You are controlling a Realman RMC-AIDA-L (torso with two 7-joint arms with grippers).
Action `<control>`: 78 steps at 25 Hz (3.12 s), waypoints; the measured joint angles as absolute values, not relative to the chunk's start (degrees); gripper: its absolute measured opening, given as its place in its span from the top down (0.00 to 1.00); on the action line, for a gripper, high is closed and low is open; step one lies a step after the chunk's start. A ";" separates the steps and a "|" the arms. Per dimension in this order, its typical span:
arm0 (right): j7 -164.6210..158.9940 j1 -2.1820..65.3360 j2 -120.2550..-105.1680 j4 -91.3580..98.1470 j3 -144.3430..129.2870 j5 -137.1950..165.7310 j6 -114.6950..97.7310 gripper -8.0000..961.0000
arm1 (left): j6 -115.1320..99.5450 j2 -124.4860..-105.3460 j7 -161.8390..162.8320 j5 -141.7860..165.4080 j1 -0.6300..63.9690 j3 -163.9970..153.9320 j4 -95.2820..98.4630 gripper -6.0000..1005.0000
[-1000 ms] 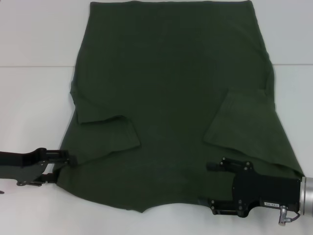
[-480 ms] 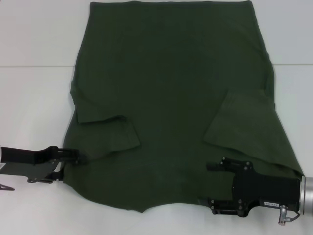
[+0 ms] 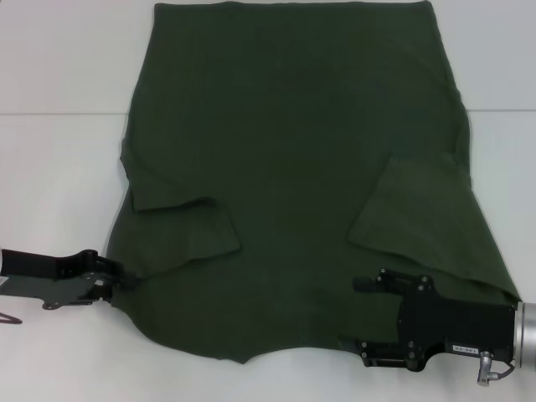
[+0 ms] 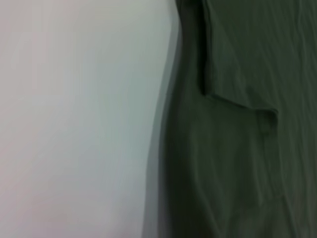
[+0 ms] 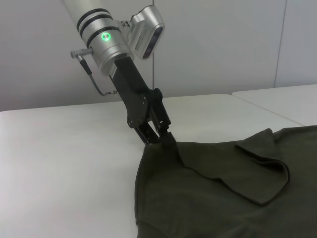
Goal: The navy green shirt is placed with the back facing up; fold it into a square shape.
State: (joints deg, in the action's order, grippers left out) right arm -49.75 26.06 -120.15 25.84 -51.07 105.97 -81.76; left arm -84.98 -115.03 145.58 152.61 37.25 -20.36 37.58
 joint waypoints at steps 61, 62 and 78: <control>-143.90 38.34 -111.72 48.43 -42.53 154.98 -89.84 0.18 | -85.14 -114.78 137.74 151.87 37.80 -21.27 37.53 0.96; -143.89 38.39 -111.80 48.40 -42.72 154.99 -89.57 0.18 | -85.15 -114.78 137.74 151.87 37.79 -21.27 37.53 0.96; -144.28 39.16 -112.09 46.82 -44.25 155.04 -87.61 0.20 | -85.28 -114.79 137.55 151.78 37.86 -21.27 37.53 0.96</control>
